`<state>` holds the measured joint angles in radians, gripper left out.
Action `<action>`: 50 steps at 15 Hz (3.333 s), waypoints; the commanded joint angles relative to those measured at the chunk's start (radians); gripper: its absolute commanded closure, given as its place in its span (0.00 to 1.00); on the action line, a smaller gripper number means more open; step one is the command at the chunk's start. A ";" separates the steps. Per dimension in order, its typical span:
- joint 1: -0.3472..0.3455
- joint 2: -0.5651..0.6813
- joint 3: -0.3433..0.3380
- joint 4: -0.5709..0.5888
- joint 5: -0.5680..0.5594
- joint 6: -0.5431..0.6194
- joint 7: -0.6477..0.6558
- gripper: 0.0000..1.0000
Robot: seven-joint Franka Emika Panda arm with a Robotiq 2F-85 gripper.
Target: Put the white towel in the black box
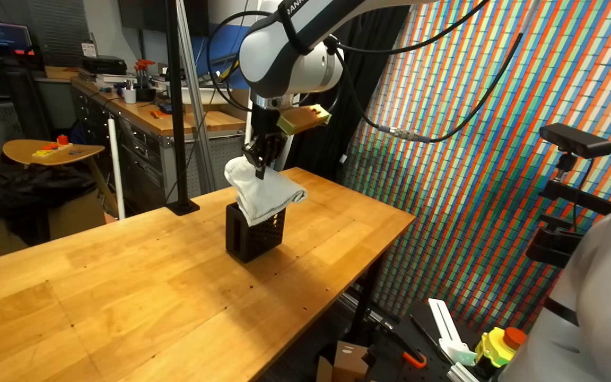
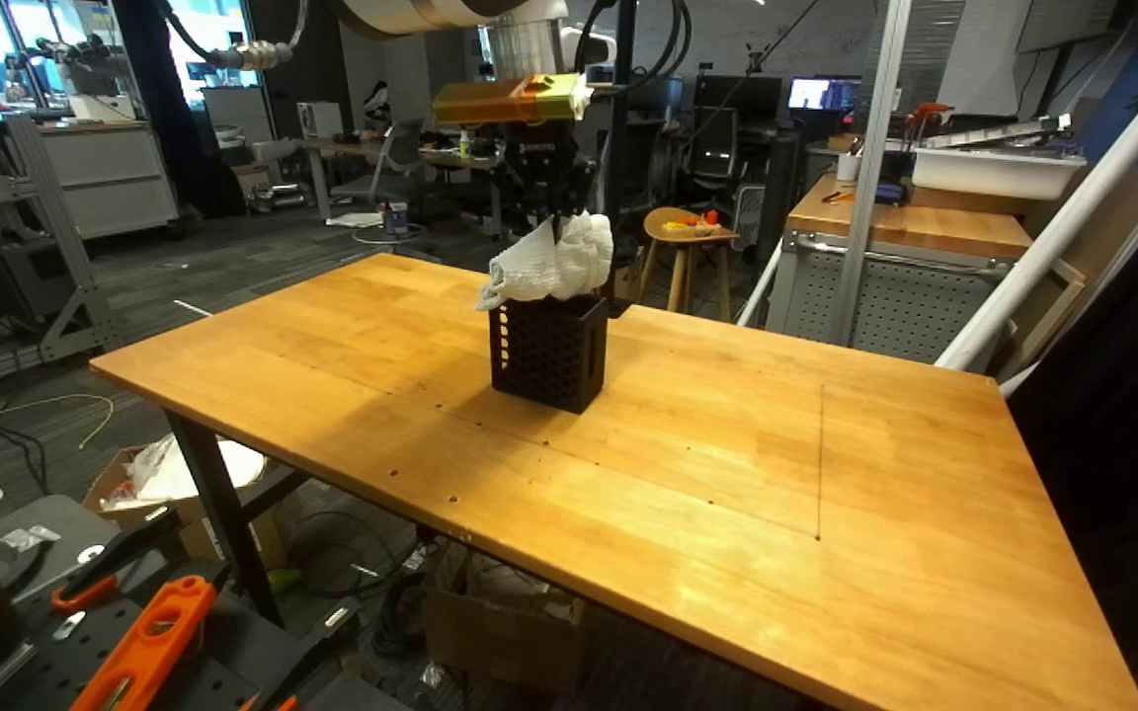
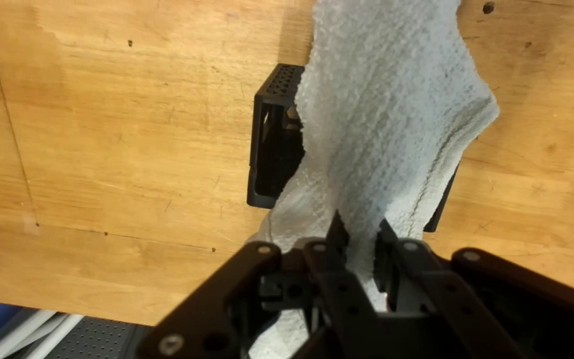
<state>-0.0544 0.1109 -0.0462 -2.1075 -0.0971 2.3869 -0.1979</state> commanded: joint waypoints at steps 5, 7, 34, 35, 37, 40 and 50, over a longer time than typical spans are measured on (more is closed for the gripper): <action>-0.003 0.089 0.008 0.005 0.010 0.039 -0.011 0.91; -0.001 0.122 0.012 0.019 0.010 0.042 -0.010 0.90; -0.090 0.336 0.110 0.085 0.226 0.011 -0.246 0.89; -0.091 0.321 0.108 0.082 0.224 0.009 -0.245 0.87; -0.091 0.301 0.104 0.081 0.219 0.006 -0.237 0.87; -0.084 0.269 0.100 0.076 0.211 0.006 -0.222 0.64; -0.060 0.190 0.094 0.041 0.193 -0.001 -0.190 0.87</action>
<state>-0.1270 0.3562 0.0507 -2.0380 0.1098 2.4009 -0.4081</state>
